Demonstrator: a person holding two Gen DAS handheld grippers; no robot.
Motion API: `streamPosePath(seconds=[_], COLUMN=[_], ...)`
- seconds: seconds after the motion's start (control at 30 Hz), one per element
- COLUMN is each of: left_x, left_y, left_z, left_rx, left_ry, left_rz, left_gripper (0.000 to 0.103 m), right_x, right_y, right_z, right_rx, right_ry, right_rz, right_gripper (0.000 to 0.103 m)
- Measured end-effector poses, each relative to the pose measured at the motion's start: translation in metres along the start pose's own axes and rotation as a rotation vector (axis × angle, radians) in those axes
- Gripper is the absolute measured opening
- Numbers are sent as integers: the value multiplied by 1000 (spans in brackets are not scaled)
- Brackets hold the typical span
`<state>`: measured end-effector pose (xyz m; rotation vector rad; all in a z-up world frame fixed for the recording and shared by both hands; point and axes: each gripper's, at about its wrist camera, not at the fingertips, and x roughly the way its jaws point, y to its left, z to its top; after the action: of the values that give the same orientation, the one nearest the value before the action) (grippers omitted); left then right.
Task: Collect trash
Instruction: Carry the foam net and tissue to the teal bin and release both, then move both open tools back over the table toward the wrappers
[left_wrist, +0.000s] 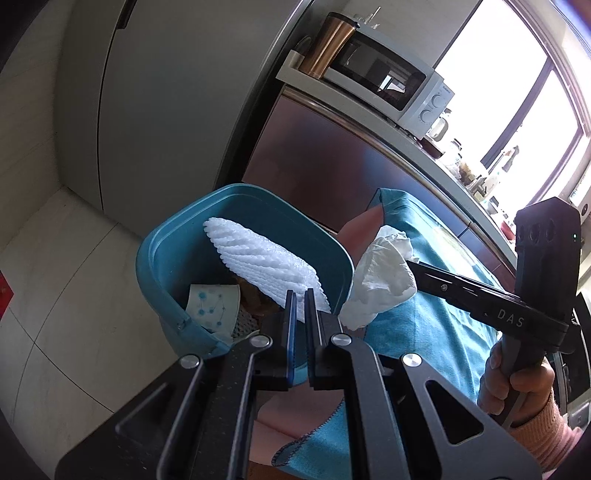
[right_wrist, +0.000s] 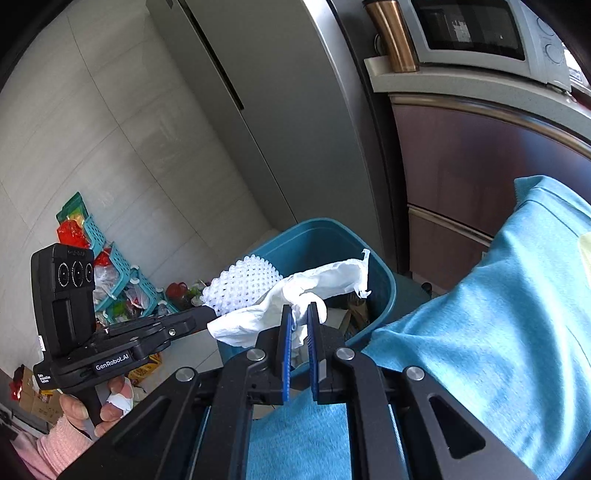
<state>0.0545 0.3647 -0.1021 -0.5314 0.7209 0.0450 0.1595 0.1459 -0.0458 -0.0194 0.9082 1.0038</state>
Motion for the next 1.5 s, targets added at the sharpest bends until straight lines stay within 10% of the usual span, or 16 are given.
streamPosePath(seconds=[0.83, 1.5], left_x=[20, 21], left_y=[-1, -171], left_z=[-15, -43], left_rx=[-4, 282], left_ry=[31, 63], left_rz=[-3, -288], left_gripper=[25, 42], right_x=[14, -168], right_y=[-10, -61], right_z=[-12, -85], right_rx=[64, 152], right_ry=[67, -195], right_rz=[-17, -173], right_gripper=[26, 36])
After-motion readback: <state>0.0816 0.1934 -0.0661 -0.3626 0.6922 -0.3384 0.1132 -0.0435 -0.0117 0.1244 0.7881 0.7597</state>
